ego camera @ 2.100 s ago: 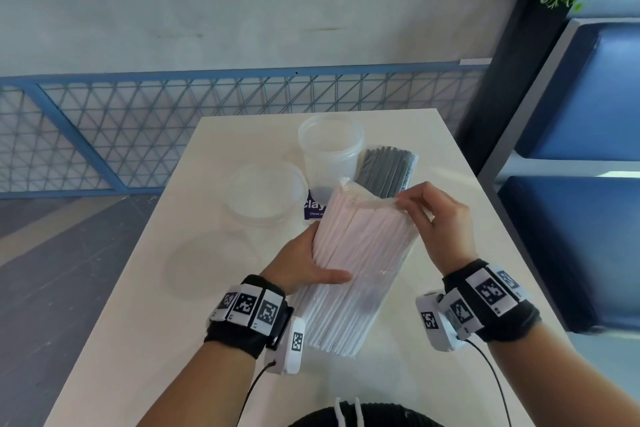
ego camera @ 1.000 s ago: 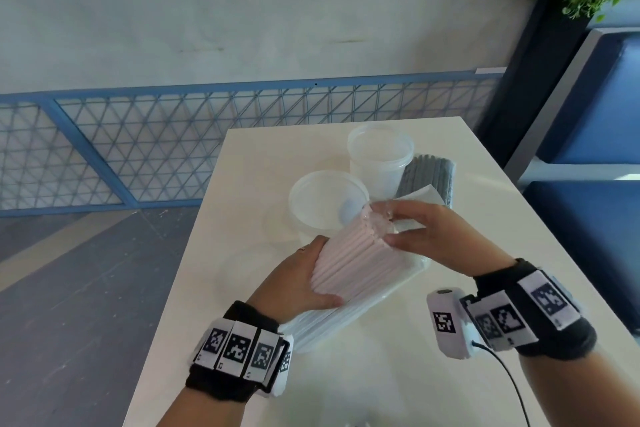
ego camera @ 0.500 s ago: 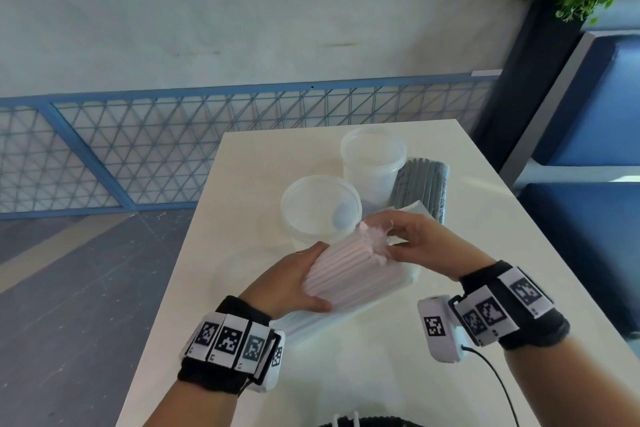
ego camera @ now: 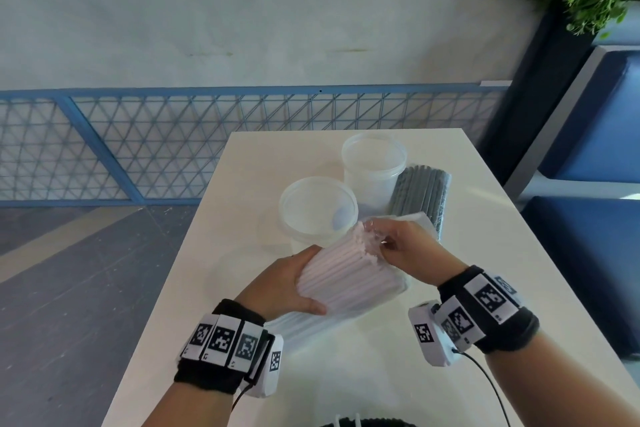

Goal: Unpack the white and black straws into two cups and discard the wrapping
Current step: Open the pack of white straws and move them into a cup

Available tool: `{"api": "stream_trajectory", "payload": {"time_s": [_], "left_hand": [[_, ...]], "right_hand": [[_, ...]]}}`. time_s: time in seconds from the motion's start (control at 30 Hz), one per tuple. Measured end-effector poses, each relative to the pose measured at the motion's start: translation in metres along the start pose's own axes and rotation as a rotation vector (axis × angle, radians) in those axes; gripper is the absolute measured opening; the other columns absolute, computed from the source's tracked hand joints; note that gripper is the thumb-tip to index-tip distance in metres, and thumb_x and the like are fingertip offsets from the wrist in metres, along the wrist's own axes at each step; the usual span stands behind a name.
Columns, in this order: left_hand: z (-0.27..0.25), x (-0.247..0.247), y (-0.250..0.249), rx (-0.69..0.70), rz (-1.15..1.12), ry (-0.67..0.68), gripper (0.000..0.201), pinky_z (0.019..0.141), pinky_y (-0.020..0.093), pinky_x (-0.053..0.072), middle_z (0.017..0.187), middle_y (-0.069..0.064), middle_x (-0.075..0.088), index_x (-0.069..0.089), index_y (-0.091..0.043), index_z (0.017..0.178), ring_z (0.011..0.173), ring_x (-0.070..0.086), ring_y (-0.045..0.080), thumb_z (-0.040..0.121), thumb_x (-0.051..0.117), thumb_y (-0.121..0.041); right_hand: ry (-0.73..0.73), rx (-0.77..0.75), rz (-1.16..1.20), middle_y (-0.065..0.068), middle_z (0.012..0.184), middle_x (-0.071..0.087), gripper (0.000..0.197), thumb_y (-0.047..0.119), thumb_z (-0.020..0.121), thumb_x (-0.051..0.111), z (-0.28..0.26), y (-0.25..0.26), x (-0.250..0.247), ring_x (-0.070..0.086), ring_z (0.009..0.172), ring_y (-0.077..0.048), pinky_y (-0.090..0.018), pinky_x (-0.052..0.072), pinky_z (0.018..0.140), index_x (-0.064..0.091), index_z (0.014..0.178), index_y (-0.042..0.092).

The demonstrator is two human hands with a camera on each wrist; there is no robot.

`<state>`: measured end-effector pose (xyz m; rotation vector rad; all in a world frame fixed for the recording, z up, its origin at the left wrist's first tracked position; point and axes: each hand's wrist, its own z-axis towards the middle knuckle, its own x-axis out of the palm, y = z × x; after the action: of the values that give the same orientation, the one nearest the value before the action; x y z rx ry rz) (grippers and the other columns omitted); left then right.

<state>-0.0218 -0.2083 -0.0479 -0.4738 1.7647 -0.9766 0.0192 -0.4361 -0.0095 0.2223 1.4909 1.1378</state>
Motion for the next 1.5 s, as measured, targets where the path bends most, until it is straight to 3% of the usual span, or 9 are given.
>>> {"api": "stream_trajectory", "payload": {"time_s": [0.1,0.2,0.33,0.47,0.6,0.77,0.97,1.17,1.5], "left_hand": [[-0.002,0.003,0.000,0.021,0.004,-0.001,0.070,0.080,0.019,0.044,0.105,-0.006,0.062,0.046,-0.027,0.123,0.098,0.058,0.009,0.064,0.084,-0.029],[-0.003,0.003,-0.001,0.032,0.015,0.009,0.070,0.077,0.016,0.043,0.101,-0.008,0.062,0.047,-0.025,0.123,0.094,0.058,0.006,0.064,0.084,-0.027],[-0.005,0.003,0.000,0.010,-0.010,-0.025,0.069,0.073,0.006,0.041,0.097,-0.018,0.062,0.050,-0.030,0.118,0.088,0.056,-0.010,0.060,0.086,-0.026],[-0.007,0.001,0.001,-0.029,-0.070,-0.056,0.069,0.077,0.010,0.043,0.102,-0.017,0.062,0.045,-0.050,0.109,0.096,0.056,-0.006,0.060,0.087,-0.024],[-0.005,-0.001,0.000,-0.023,-0.113,-0.110,0.072,0.090,0.024,0.047,0.113,-0.007,0.062,0.044,-0.054,0.110,0.106,0.056,0.009,0.060,0.087,-0.026],[-0.005,-0.005,0.004,-0.031,-0.121,-0.135,0.072,0.086,0.015,0.045,0.109,-0.016,0.061,0.044,-0.053,0.110,0.102,0.054,-0.006,0.060,0.087,-0.024],[-0.006,-0.008,0.010,-0.057,-0.120,-0.160,0.070,0.090,0.021,0.047,0.112,-0.013,0.062,0.046,-0.050,0.110,0.105,0.058,0.002,0.059,0.087,-0.025],[-0.006,-0.009,0.013,-0.103,-0.219,-0.226,0.068,0.084,0.020,0.050,0.106,-0.012,0.065,0.050,-0.050,0.105,0.097,0.060,-0.003,0.058,0.088,-0.018],[-0.008,-0.006,0.007,-0.088,-0.197,-0.156,0.069,0.076,0.011,0.046,0.106,-0.017,0.060,0.043,-0.052,0.108,0.100,0.054,-0.007,0.063,0.084,-0.019]], "right_hand": [[0.212,-0.010,0.072,0.006,0.073,0.063,0.027,-0.001,0.082,0.059,-0.002,0.006,-0.008,0.059,0.072,-0.012,-0.030,0.053,0.076,0.064,0.105,0.013],[0.336,-0.028,-0.012,0.015,0.073,0.057,0.042,0.002,0.081,0.063,0.002,0.008,-0.013,0.060,0.075,-0.010,-0.024,0.050,0.078,0.059,0.120,0.017],[0.203,-0.078,-0.098,0.016,0.062,0.055,0.024,-0.001,0.075,0.063,0.004,0.016,-0.005,0.055,0.062,0.005,-0.010,0.040,0.063,0.069,0.096,0.010],[0.020,-0.040,-0.060,-0.002,0.071,0.068,0.058,-0.005,0.069,0.058,0.006,0.020,0.004,0.062,0.064,-0.012,-0.023,0.046,0.063,0.060,0.063,0.053],[-0.013,0.065,-0.086,0.001,0.088,0.072,0.042,-0.008,0.072,0.058,0.015,0.025,-0.005,0.059,0.056,0.004,-0.004,0.042,0.056,0.072,0.103,0.019],[-0.067,0.017,-0.034,0.026,0.076,0.068,0.033,0.005,0.072,0.072,0.016,0.026,-0.032,0.059,0.064,-0.001,-0.010,0.047,0.065,0.072,0.086,0.034],[-0.152,0.028,0.099,0.003,0.090,0.070,0.034,0.012,0.074,0.074,0.018,0.019,-0.048,0.062,0.069,-0.035,-0.033,0.055,0.072,0.067,0.097,0.036],[-0.502,0.160,0.309,0.007,0.096,0.059,0.036,0.016,0.076,0.074,0.005,0.018,0.001,0.064,0.087,-0.012,-0.011,0.051,0.072,0.051,0.103,0.020],[-0.160,0.281,0.423,-0.006,0.073,0.059,0.024,0.023,0.074,0.074,0.025,0.018,0.017,0.056,0.070,-0.019,-0.034,0.049,0.070,0.055,0.084,0.014]]}}
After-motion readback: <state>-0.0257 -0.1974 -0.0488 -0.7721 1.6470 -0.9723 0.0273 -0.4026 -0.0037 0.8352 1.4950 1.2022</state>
